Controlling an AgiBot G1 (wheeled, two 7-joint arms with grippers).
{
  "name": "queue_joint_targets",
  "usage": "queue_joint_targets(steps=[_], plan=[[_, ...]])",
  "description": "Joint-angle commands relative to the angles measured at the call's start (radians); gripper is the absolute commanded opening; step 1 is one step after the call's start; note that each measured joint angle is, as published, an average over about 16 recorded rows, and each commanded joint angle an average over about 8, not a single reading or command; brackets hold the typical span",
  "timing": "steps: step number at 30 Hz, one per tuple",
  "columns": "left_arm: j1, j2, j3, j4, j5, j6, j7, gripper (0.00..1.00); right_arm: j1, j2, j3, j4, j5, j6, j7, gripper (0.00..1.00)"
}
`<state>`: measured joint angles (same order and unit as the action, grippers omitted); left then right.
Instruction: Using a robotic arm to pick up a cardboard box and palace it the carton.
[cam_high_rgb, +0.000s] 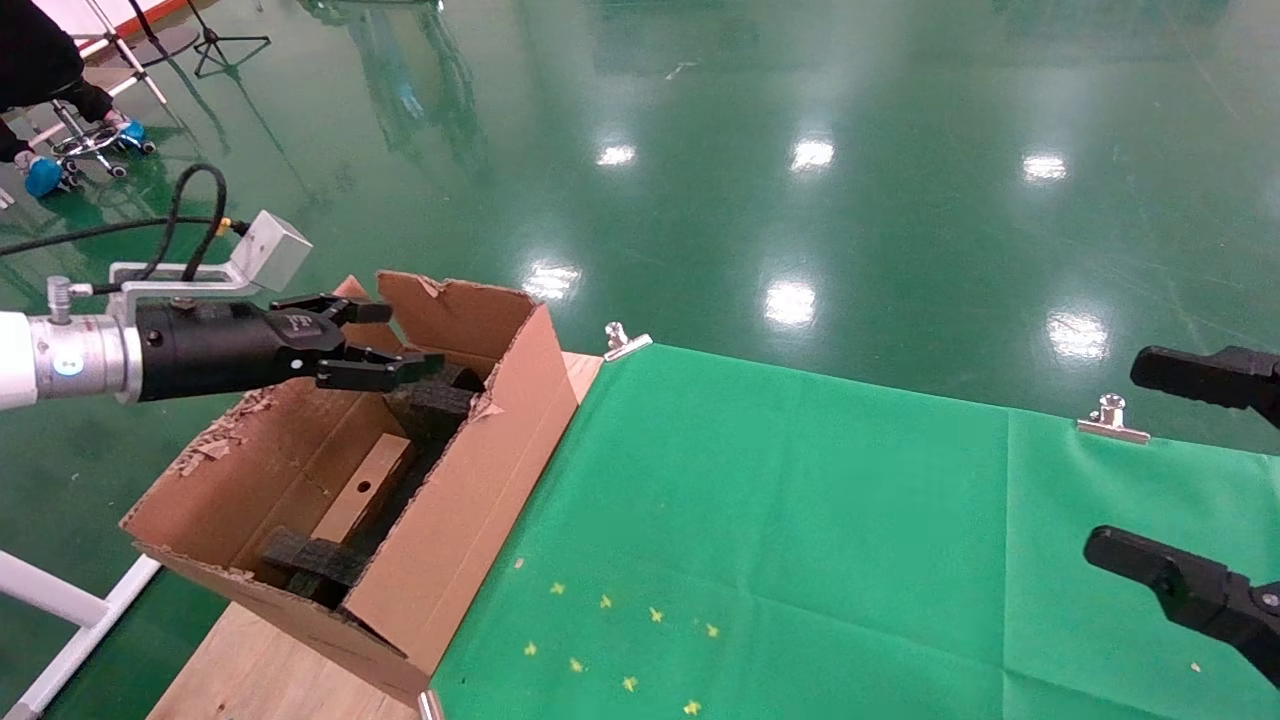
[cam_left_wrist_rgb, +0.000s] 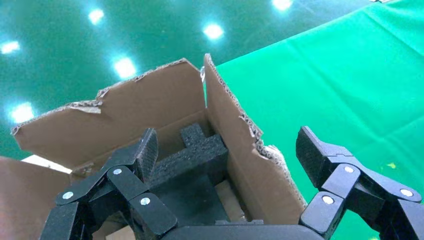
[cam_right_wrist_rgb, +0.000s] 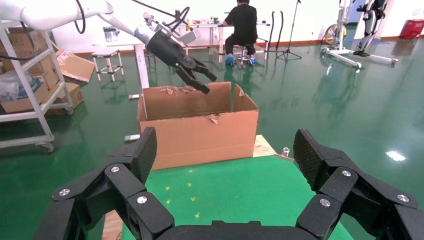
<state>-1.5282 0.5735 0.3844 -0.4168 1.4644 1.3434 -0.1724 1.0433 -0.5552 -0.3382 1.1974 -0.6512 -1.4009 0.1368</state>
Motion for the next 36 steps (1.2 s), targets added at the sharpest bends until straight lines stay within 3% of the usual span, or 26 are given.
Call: queue_joint_targets(steps=[1,8,36], plan=[[0.002,-0.003,-0.002,-0.01,-0.007,0.015,0.005,1.0,0.0,0.0,0.0,0.0,0.0,0.0,0.0,1.0],[0.015,0.0,-0.002,-0.03,-0.021,0.009,0.002,1.0,0.0,0.0,0.0,0.0,0.0,0.0,0.0,1.0],[0.224,0.018,-0.052,-0.429,-0.362,0.079,-0.006,1.0,0.0,0.0,0.0,0.0,0.0,0.0,0.0,1.0]])
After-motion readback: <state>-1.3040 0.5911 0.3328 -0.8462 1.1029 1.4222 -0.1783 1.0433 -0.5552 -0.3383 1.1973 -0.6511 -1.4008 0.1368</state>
